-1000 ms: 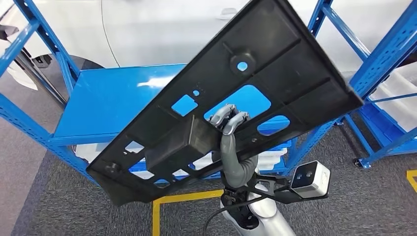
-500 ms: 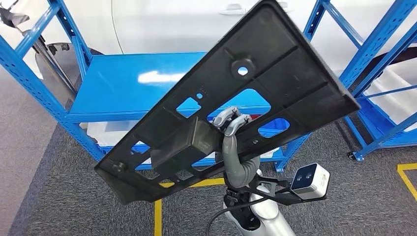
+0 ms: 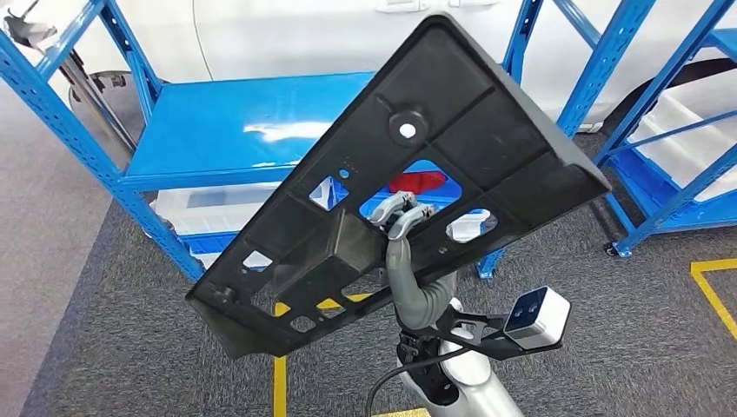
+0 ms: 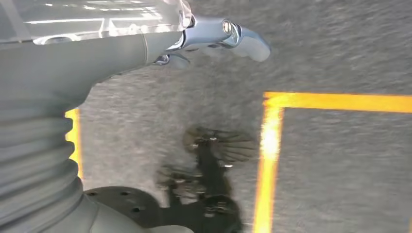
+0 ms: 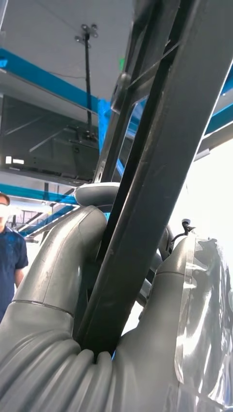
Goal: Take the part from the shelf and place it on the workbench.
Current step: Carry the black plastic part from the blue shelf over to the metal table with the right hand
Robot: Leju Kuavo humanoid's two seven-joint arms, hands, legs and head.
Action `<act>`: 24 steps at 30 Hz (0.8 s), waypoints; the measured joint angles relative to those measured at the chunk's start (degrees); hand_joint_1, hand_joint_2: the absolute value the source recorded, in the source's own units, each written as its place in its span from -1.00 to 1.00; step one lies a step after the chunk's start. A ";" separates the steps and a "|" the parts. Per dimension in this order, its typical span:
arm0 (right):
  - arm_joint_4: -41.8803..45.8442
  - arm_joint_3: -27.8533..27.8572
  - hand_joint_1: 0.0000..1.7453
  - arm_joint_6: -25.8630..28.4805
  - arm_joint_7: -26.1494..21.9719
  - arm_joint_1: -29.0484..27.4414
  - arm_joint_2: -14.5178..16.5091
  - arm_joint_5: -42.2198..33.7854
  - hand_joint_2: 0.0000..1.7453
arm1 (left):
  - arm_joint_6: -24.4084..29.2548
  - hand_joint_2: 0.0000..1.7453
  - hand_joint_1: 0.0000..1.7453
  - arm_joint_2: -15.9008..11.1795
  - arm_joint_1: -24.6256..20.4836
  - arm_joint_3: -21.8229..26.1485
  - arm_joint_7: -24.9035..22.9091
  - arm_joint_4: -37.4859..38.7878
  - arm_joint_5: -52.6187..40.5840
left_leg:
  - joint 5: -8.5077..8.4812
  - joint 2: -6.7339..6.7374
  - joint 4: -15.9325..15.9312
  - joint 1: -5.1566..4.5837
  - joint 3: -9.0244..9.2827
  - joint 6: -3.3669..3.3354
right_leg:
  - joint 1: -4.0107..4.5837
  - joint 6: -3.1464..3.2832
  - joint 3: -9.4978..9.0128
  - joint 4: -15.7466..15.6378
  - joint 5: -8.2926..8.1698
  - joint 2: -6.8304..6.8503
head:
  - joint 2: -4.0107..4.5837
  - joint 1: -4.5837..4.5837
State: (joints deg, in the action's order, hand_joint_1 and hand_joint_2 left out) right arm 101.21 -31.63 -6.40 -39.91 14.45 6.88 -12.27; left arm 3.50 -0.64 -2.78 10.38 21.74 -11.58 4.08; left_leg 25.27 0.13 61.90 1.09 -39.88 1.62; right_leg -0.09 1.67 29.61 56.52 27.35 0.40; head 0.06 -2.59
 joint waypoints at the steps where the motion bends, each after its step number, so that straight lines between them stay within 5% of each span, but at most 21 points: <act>1: -0.29 0.00 1.00 0.03 0.02 0.04 -0.02 -0.03 1.00 | 0.39 1.00 -1.00 0.04 0.09 0.00 -0.69 0.02 -0.01 | 3.28 0.00 3.52 0.03 -0.84 0.21 | 0.04 0.22 0.90 0.03 -0.73 0.00 | 0.01 0.00; 3: -0.81 0.00 1.00 0.09 0.02 0.05 -0.10 -0.05 1.00 | 1.21 1.00 -1.00 0.09 0.20 0.00 -2.07 0.05 -0.02 | 6.66 0.01 10.59 0.10 -1.82 0.56 | 0.15 0.29 2.94 0.22 -2.19 0.03 | 0.01 -0.01; 5: -1.30 0.00 1.00 0.10 0.02 0.05 -0.22 -0.03 1.00 | 1.73 1.00 -1.00 0.09 0.22 0.01 -3.04 0.08 -0.02 | 4.34 0.01 12.48 0.12 -0.20 0.69 | 0.19 0.07 5.18 0.58 -3.48 0.04 | 0.01 -0.01; 7: -1.69 0.00 1.00 0.08 0.02 0.05 -0.31 0.04 1.00 | 1.86 1.00 -1.00 0.11 0.19 0.02 -3.53 0.08 -0.07 | 1.83 0.00 7.50 0.13 4.98 0.52 | 0.24 -0.34 7.12 1.10 -4.56 0.03 | 0.00 -0.01; 9: -1.92 0.01 1.00 0.05 0.01 0.14 -0.33 0.26 1.00 | 1.77 1.00 -1.00 0.19 0.06 0.02 -3.80 0.08 -0.11 | 3.76 -0.05 -0.63 -0.07 11.02 -0.05 | 0.42 -0.90 8.25 1.80 -5.41 0.07 | 0.00 0.00; 10: -2.01 0.01 1.00 0.05 0.01 0.20 -0.34 0.51 1.00 | 1.62 1.00 -1.00 0.27 -0.01 0.02 -3.90 0.08 -0.11 | 5.09 -0.07 -3.38 -0.24 12.78 -0.45 | 0.46 -1.23 8.47 2.00 -5.82 0.13 | -0.01 0.00; 12: -2.14 0.01 1.00 0.07 -0.01 0.29 -0.39 1.34 1.00 | 1.36 1.00 -1.00 0.51 0.04 0.02 -4.14 0.08 -0.10 | 5.38 0.01 -4.87 -0.37 13.03 -1.44 | 0.35 -1.97 8.62 2.08 -6.58 0.20 | 0.00 0.01; 14: -2.19 -0.01 1.00 0.14 -0.01 0.31 -0.49 2.06 1.00 | 1.27 1.00 -1.00 0.76 0.19 0.03 -4.39 0.09 -0.07 | 4.47 0.22 -5.04 -0.27 12.53 -2.29 | 0.07 -2.64 9.45 3.84 -5.12 0.04 | 0.01 0.01; 18: -1.96 -0.02 1.00 -0.56 -0.01 -0.49 -1.12 2.35 1.00 | 1.21 1.00 -1.00 0.99 0.32 0.15 -4.72 0.09 0.12 | 2.87 0.40 -4.97 -0.33 10.67 -2.90 | -0.29 -3.42 14.23 17.18 2.96 -0.14 | 0.01 0.01; 20: -1.43 0.04 1.00 -1.49 -0.01 -1.54 -1.83 2.33 1.00 | 1.20 1.00 -1.00 1.13 0.50 0.33 -4.88 0.09 0.21 | 2.34 0.51 -4.83 -0.39 9.93 -2.84 | -0.29 -3.39 13.31 18.18 3.08 -0.12 | 0.01 0.01; 24: -0.26 0.52 1.00 -3.63 -0.02 -2.45 -2.74 2.09 1.00 | 1.26 1.00 -1.00 1.48 0.54 0.66 -4.86 0.09 0.23 | 2.15 1.42 -4.62 -0.72 9.65 -2.38 | 0.43 -2.00 4.09 3.44 -1.34 2.17 | 0.00 0.01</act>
State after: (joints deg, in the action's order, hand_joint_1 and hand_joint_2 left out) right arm 100.95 -31.10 -10.03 -39.92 12.00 4.14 -10.19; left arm 4.76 0.84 -2.25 11.04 16.88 -11.49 4.31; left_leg 27.42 1.54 57.27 0.37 -30.23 -0.76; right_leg 0.34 -0.33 33.70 59.97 26.01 2.57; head 0.06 -2.58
